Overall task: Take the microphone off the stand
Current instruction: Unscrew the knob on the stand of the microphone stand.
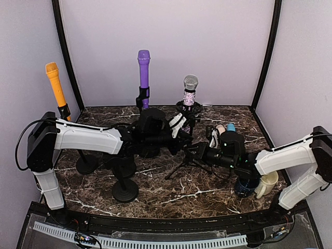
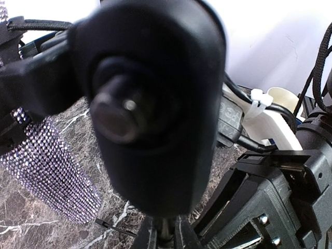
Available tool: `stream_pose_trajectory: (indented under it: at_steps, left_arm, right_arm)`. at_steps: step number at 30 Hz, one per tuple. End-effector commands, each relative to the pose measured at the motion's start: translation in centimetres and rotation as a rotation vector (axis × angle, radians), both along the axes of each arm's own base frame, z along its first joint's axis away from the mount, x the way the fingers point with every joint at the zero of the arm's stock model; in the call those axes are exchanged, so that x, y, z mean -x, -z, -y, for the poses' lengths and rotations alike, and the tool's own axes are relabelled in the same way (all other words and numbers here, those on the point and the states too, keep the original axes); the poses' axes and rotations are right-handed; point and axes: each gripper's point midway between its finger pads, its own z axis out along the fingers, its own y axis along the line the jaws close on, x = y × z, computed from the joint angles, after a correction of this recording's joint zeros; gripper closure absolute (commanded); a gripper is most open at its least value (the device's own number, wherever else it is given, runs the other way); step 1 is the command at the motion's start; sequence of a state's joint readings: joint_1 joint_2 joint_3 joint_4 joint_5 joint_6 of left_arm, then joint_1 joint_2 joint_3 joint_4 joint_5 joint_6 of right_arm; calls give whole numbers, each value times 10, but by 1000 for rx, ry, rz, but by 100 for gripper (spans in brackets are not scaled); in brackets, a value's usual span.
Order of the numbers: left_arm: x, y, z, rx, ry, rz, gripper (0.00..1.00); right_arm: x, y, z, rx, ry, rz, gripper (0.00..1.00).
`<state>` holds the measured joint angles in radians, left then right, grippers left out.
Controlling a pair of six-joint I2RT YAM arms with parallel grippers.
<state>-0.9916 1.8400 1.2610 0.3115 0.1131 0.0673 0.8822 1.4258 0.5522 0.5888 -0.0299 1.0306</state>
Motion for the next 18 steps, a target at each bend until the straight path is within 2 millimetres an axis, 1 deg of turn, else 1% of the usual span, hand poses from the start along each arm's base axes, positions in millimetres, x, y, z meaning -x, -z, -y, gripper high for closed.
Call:
stream_pose_trajectory:
  at_steps: [1, 3, 4, 5, 6, 7, 8, 9, 11, 13, 14, 15, 16, 17, 18]
  left_arm:
    - [7, -6, 4, 0, 32, 18, 100]
    - [7, -7, 4, 3, 33, 15, 98]
    - [7, -8, 4, 3, 29, 13, 95]
    - [7, -9, 3, 1, 24, 14, 83]
    - [5, -10, 1, -1, 11, 17, 78]
    - [4, -15, -1, 5, 3, 25, 63]
    - [2, -17, -3, 6, -12, 34, 58]
    - [3, -22, -5, 10, -18, 45, 49]
    - [1, -33, -12, 18, -45, 70, 40]
    - [1, -42, -18, 26, -61, 90, 35]
    - [2, -42, -21, 23, -64, 91, 34]
    - [2, -49, -25, 33, -72, 101, 32]
    - [4, -48, -28, 28, -72, 98, 31]
    - [6, -55, -31, 38, -75, 103, 30]
    - [8, -57, -35, 39, -75, 103, 30]
  right_arm:
    - [-17, -14, 5, 11, 68, 50, 87]
    - [-19, -14, 6, 28, 73, 57, 93]
    - [-19, -14, 6, 36, 73, 62, 95]
    - [-20, -15, 7, 43, 75, 66, 98]
    - [-19, -15, 7, 49, 75, 68, 99]
    - [-20, -15, 7, 57, 76, 70, 100]
    - [-20, -14, 8, 62, 77, 73, 100]
    - [-20, -15, 8, 66, 78, 75, 100]
    - [-21, -14, 9, 72, 80, 75, 100]
    - [-21, -13, 8, 73, 78, 73, 100]
    - [-20, -12, 8, 74, 77, 72, 100]
    - [-20, -11, 8, 76, 76, 71, 100]
    - [-20, -12, 8, 75, 77, 71, 100]
    - [-20, -11, 8, 78, 77, 70, 100]
    - [-20, -11, 8, 79, 77, 71, 100]
